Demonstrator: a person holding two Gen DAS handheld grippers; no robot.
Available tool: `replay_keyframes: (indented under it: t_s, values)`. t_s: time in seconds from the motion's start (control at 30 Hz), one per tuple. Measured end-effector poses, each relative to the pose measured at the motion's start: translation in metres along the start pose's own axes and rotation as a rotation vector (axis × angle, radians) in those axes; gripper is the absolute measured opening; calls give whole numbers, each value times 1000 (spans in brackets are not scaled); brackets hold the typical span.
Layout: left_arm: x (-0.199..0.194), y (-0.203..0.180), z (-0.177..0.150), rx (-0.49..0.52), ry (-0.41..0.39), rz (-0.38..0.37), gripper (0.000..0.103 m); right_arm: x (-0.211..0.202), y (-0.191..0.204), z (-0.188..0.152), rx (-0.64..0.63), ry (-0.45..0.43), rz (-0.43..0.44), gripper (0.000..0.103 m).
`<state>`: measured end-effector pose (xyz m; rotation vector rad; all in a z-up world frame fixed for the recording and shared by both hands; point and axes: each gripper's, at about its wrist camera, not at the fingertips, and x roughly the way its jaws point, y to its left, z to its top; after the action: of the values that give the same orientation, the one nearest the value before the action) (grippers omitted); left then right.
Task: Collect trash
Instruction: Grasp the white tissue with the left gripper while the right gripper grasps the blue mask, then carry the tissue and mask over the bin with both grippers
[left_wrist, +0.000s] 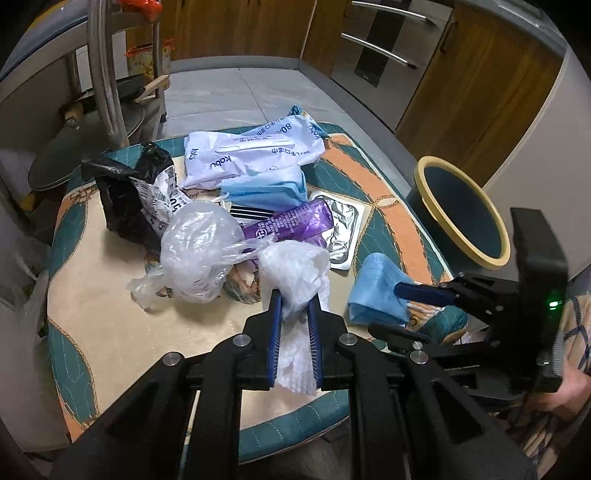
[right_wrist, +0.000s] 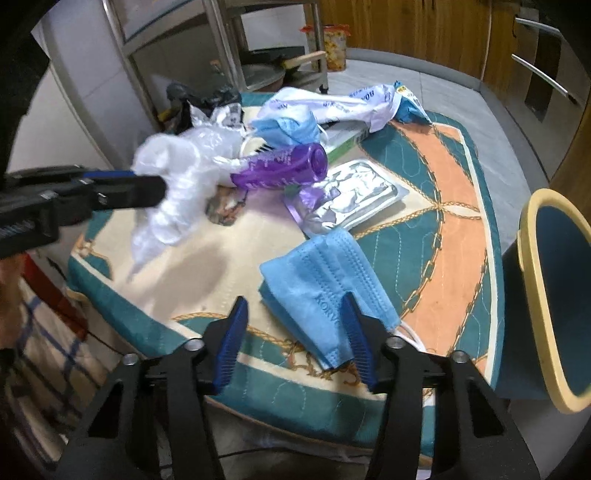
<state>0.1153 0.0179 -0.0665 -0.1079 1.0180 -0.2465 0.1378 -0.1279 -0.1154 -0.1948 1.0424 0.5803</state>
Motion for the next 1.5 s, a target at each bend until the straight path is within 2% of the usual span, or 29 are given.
replay_keyframes:
  t_s: [0.03,0.2,0.37,0.6,0.93,1.5]
  values:
    - [-1,1,0,-3,-3,-3,13,1,0,0,0,3,-4,45]
    - [-2,2,2,-16,-12,-18,14,-2,-1,-1,-8,-10,3,17]
    - [-5,-4,7,-12,-34,-22,13,-16,-6,-1,3,-48,14,9]
    - [-10,-7,15,-23,-71,-33,14,-43,-15,0,31,-123,34,8]
    - [-14,-27,25,6,-116,-57,13,-74,-50,-1,148,-234,40,8]
    - [-5,-78,42,102,-137,-135,13,-112,-105,-22,285,-326,-16,8]
